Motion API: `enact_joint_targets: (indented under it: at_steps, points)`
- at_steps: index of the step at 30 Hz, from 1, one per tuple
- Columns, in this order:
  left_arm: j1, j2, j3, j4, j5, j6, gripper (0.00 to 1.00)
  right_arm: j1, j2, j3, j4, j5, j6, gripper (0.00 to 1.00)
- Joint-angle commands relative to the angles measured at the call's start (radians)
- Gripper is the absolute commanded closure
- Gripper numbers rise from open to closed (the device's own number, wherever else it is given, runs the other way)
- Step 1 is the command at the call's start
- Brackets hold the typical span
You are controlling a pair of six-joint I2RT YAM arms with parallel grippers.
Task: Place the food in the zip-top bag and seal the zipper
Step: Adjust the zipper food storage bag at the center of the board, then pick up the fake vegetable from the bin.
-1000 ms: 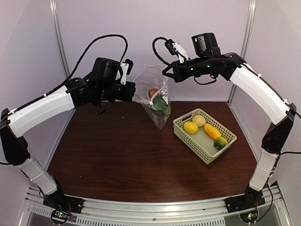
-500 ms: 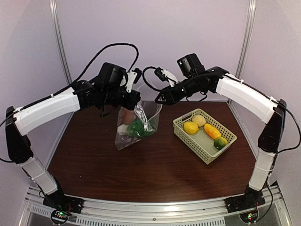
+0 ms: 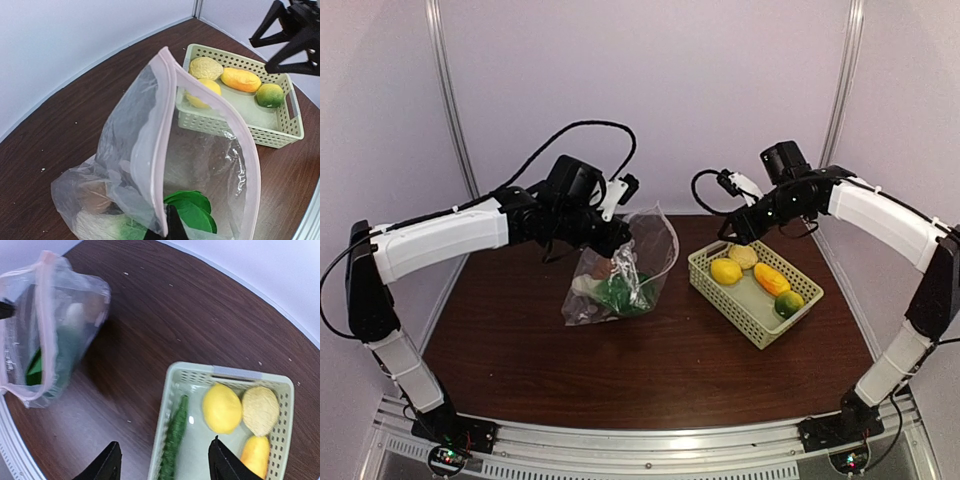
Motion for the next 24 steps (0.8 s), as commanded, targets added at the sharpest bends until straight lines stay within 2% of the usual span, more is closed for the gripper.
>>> enact_joint_targets:
  at_steps: [1,8,14,20,24]
  points:
    - [0.014,0.001,-0.047,0.083,0.11,0.018,1.0,-0.096,0.042,-0.044,-0.053,0.05,-0.176,0.4]
    - [0.033,-0.06,-0.132,0.141,0.15,0.01,1.0,-0.103,0.163,0.007,-0.131,0.164,-0.455,0.43]
    - [0.036,-0.089,-0.153,0.15,0.155,0.008,1.0,-0.103,0.295,0.123,-0.162,0.183,-0.487,0.44]
    - [0.038,-0.097,-0.155,0.149,0.154,0.009,1.0,-0.101,0.407,0.2,-0.168,0.158,-0.533,0.33]
    - [0.041,-0.101,-0.156,0.148,0.153,0.01,1.0,-0.101,0.473,0.242,-0.201,0.138,-0.559,0.3]
